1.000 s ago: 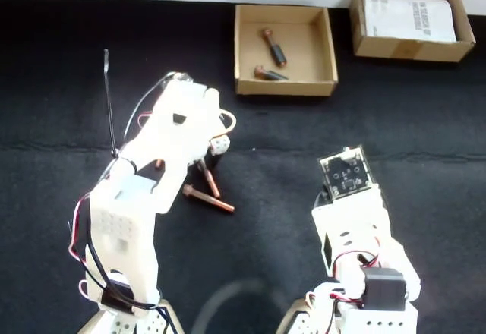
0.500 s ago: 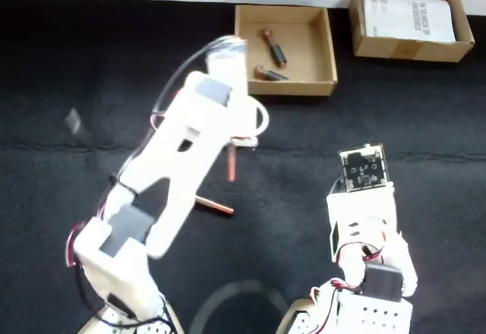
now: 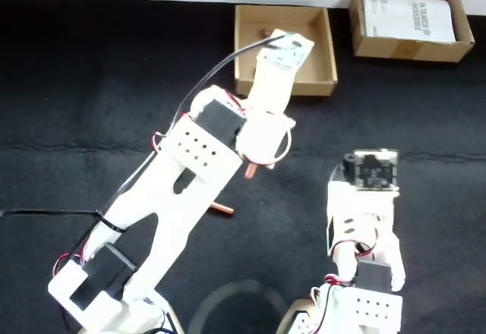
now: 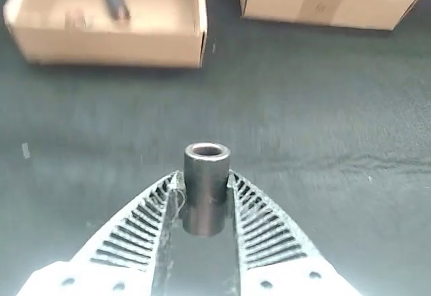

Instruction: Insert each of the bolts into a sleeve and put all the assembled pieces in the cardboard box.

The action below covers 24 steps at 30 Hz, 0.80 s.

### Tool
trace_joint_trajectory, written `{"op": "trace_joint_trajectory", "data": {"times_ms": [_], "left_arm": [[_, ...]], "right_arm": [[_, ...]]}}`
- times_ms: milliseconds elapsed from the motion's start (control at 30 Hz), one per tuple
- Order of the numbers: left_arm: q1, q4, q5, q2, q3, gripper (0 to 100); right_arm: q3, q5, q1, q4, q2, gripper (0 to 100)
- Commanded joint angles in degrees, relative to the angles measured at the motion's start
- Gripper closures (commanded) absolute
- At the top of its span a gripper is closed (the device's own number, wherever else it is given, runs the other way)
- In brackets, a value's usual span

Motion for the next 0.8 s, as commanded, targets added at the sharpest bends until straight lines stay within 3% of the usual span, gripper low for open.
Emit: {"op": "trace_joint_trajectory", "data": {"times_ms": [0,133,267,400,500,667,767], "left_arm": [[0.3,-0.9,0.0,-3.1,0.7,99],[-1.6,-2.6,3.5,-3.1,0.1,99],[-6.4,-11.4,7.7,-5.9,1.5,99],[-9.0,-21.7,6.7,-10.9,6.9,99],[-8.3,-28.5,-2.0,-16.0,12.1,99],[-1.5,-35.4,-21.6,-28.7,22.1,99],[2.5,-40.1,-29.5,-36.2,29.1,99]], "right_arm": [[3.2,-12.0,-4.4,-9.3,-0.9,99.1],[9.0,-24.8,-7.4,-19.2,-0.9,99.1],[14.5,-25.1,-9.1,-27.6,-0.9,99.1],[16.6,-25.1,-10.9,-30.4,-0.8,99.1],[16.6,-25.1,-13.2,-30.4,-0.8,99.1],[16.6,-25.1,-16.6,-30.4,-0.8,99.1],[16.6,-25.0,-17.6,-30.4,-0.8,99.1]]}}
